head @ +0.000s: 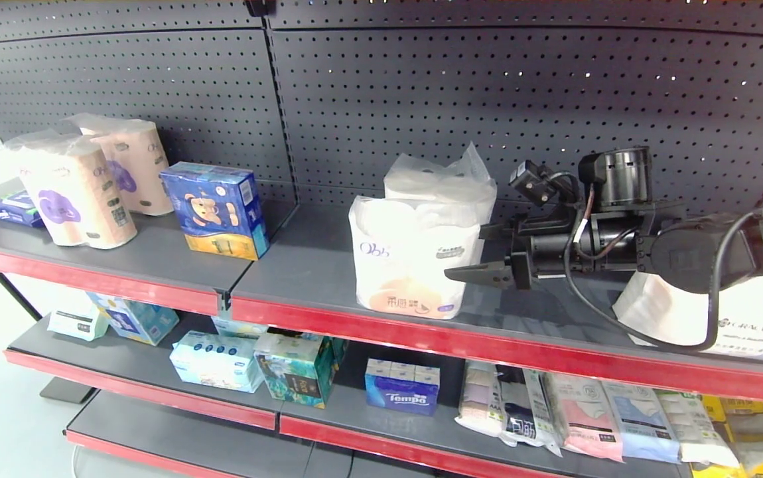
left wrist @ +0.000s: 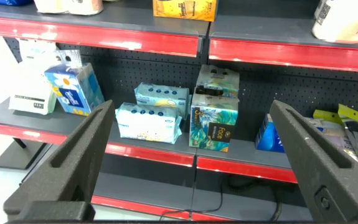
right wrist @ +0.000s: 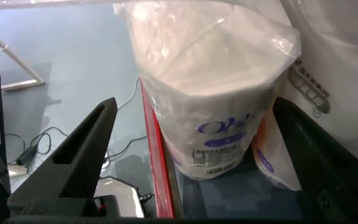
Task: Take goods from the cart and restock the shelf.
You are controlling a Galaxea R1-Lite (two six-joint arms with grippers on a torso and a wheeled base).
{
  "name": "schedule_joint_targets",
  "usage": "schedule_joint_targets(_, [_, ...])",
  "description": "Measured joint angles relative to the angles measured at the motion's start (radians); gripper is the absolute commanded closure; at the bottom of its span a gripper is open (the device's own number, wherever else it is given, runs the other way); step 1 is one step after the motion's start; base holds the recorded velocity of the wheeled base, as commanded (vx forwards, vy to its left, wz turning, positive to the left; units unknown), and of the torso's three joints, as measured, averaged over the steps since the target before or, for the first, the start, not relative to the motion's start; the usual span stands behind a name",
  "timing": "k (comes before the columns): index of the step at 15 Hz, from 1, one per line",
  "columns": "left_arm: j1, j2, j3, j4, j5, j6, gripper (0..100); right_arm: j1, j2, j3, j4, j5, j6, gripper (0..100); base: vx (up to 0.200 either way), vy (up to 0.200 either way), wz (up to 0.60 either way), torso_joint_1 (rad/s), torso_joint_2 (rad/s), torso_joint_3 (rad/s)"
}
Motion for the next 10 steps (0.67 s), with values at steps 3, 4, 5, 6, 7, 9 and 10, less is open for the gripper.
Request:
schedule_joint_targets(3, [0.000,0.000,0.000,0.000,0.000,0.000,0,0.011,0.016,-0.017,-0.001,-0.001,-0.001,0,0.000,0.000,0.00,0.000,0.00,0.000])
schedule_joint_targets(4, [0.000,0.000,0.000,0.000,-0.001,0.000,0,0.012,0.019,-0.019,-0.001,-0.001,-0.001,0,0.000,0.000,0.00,0.000,0.00,0.000])
schedule_joint_targets(5, [0.000,0.000,0.000,0.000,0.000,0.000,0,0.013,0.023,-0.021,-0.001,-0.002,-0.001,0,0.000,0.000,0.00,0.000,0.00,0.000])
schedule_joint_targets(6, [0.001,0.000,0.000,0.000,0.000,0.000,0,0.016,0.026,-0.023,-0.001,-0.001,-0.001,0,0.000,0.000,0.00,0.000,0.00,0.000])
schedule_joint_targets(7, [0.000,0.000,0.000,0.000,0.000,0.000,0,0.018,0.030,-0.023,-0.001,-0.001,-0.001,0,0.000,0.000,0.00,0.000,0.00,0.000])
schedule_joint_targets(9, [0.000,0.000,0.000,0.000,0.000,0.000,0,0.017,0.035,-0.025,-0.001,-0.002,-0.002,0,0.000,0.000,0.00,0.000,0.00,0.000])
schedule_joint_targets(10, [0.000,0.000,0.000,0.000,0.000,0.000,0,0.018,0.037,-0.025,-0.001,-0.002,-0.002,0,0.000,0.000,0.00,0.000,0.00,0.000])
